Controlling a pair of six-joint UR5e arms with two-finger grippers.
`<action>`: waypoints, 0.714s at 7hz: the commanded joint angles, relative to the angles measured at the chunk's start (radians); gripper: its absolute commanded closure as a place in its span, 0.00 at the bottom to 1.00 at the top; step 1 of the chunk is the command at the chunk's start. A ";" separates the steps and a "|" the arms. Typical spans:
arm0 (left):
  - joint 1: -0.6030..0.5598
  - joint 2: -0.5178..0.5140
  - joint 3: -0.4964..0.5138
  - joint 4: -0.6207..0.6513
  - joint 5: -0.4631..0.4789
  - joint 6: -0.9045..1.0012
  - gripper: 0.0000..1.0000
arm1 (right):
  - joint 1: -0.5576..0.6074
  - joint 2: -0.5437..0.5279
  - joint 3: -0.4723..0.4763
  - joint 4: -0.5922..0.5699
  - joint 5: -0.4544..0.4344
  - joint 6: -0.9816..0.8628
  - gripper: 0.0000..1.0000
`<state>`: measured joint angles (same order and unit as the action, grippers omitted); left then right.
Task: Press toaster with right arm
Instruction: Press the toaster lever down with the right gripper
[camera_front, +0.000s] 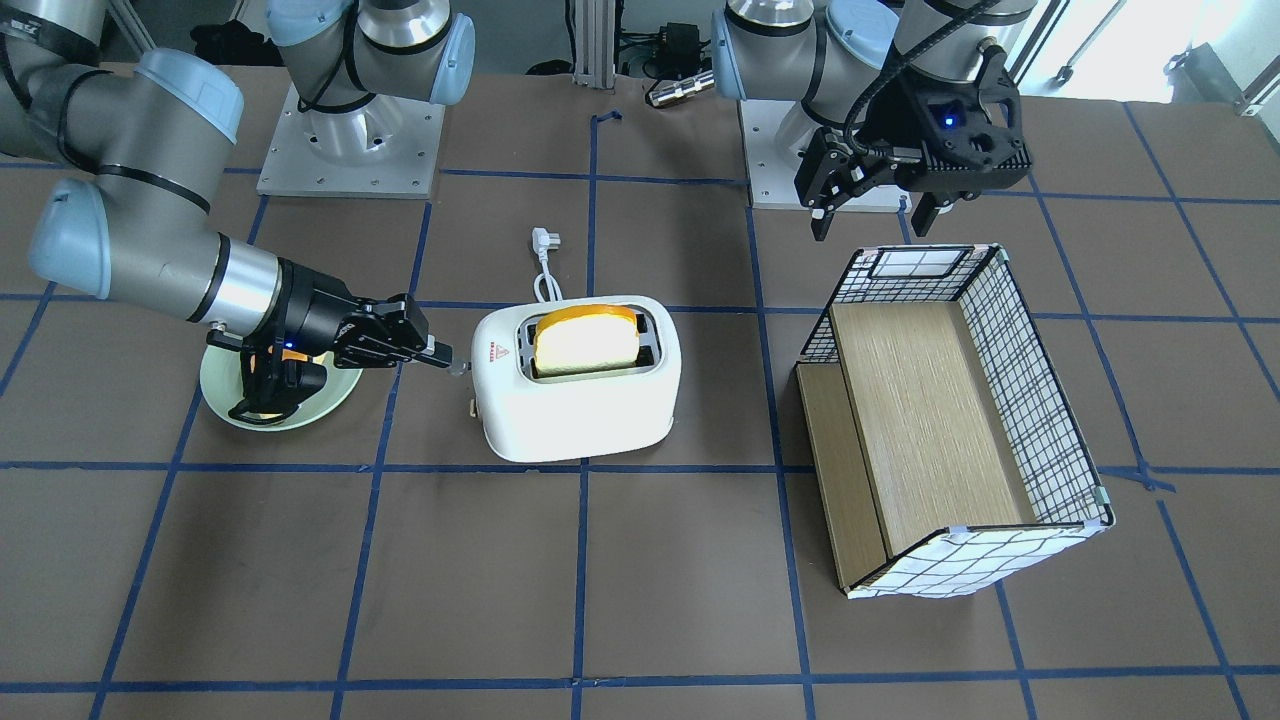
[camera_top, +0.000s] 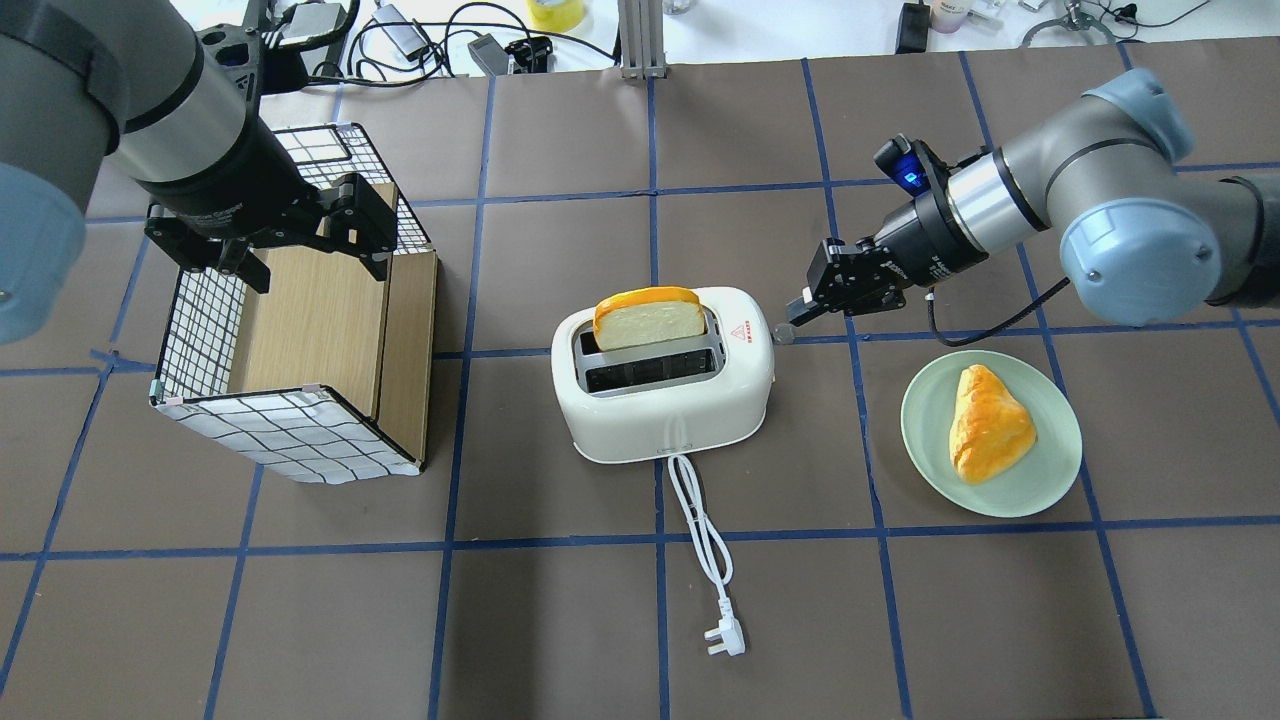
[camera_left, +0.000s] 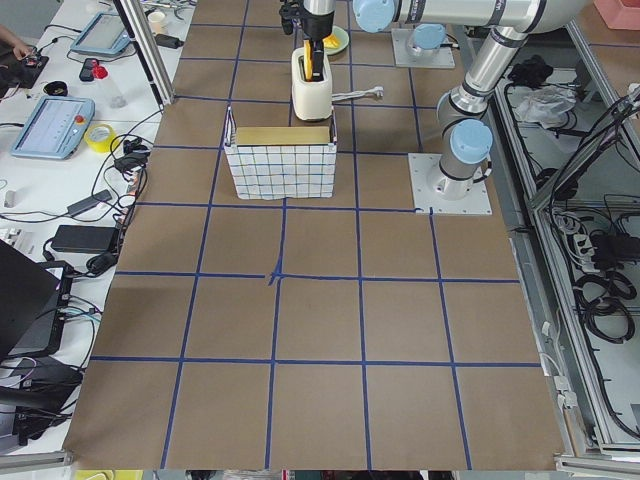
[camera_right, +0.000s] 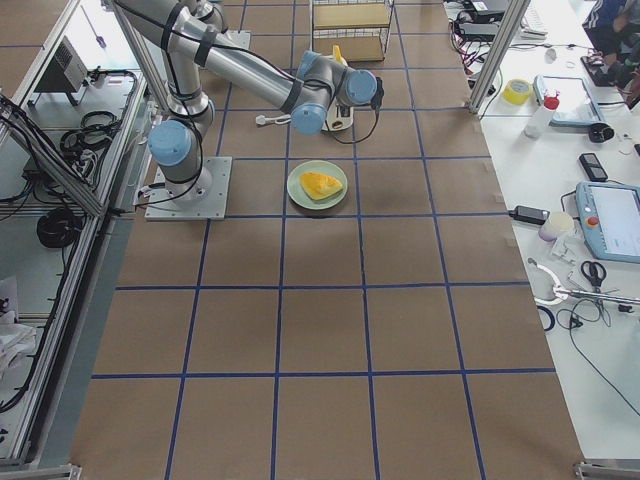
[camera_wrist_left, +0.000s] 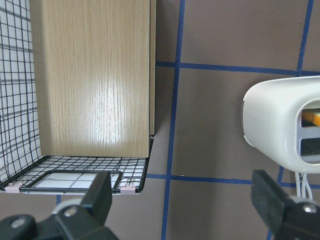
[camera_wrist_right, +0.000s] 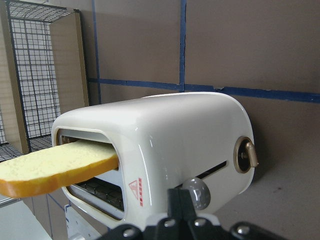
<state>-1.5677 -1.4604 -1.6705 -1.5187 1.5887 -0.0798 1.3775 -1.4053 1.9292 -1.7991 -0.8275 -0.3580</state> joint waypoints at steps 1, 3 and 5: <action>0.000 0.000 0.000 0.000 -0.001 0.000 0.00 | 0.002 0.009 0.027 -0.048 0.001 0.001 1.00; 0.000 0.000 0.000 0.000 -0.001 0.000 0.00 | 0.002 0.019 0.034 -0.071 -0.001 0.001 1.00; 0.000 0.000 0.000 0.000 0.001 0.000 0.00 | 0.002 0.032 0.039 -0.092 -0.005 -0.001 1.00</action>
<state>-1.5677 -1.4604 -1.6705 -1.5186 1.5880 -0.0798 1.3790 -1.3793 1.9644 -1.8809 -0.8293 -0.3577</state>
